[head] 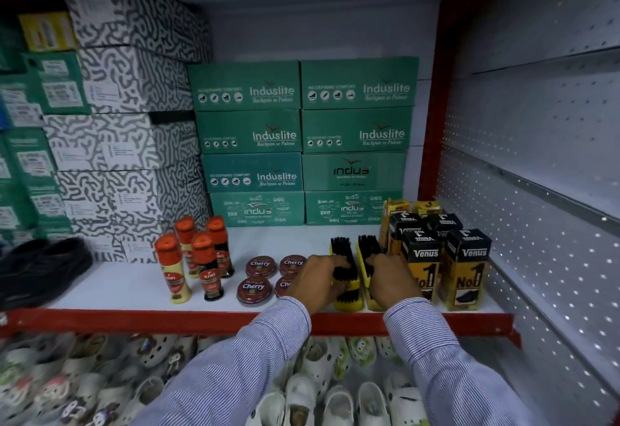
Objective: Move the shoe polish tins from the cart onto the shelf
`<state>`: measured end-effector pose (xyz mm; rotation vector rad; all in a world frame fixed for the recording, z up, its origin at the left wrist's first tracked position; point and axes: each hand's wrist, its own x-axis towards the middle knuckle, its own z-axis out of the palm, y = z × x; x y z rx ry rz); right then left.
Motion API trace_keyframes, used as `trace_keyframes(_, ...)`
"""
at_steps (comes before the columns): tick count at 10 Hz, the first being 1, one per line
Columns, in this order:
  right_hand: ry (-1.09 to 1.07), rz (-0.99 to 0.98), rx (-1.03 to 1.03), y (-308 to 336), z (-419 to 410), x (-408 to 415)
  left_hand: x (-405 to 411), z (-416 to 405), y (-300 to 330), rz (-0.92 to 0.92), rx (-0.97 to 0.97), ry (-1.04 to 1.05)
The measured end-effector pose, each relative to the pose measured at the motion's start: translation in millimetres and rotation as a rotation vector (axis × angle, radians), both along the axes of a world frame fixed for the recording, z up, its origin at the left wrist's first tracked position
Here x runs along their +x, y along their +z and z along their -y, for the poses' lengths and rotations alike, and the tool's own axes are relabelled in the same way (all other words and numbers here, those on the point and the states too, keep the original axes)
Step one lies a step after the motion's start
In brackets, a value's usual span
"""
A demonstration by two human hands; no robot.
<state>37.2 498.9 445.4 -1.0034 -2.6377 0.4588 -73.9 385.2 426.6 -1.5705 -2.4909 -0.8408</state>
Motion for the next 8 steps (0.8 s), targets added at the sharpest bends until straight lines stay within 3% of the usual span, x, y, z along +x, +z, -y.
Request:
trace_keyframes(2, 0.034, -0.017, -0.011, 4, 6, 5, 4, 3, 2, -0.027, -0.037, -0.004)
trace_keyframes(3, 0.097, -0.189, 0.083, 4, 8, 16, 8, 2, 6, -0.060, -0.021, -0.033)
trace_keyframes(4, 0.104, -0.562, 0.294, 7, 4, 38, 19, -5, 12, -0.171, 0.031, -0.074)
trace_keyframes(5, -0.025, -0.679, 0.453, 14, -19, 62, 37, -20, 23, -0.286, 0.038, -0.149)
trace_keyframes(7, -0.163, -0.338, 0.283, 13, -56, 83, 66, -49, 37, -0.343, -0.112, -0.227)
trace_keyframes(8, -0.162, -0.287, 0.309, 15, -59, 80, 68, -51, 39, -0.289, -0.126, -0.230)
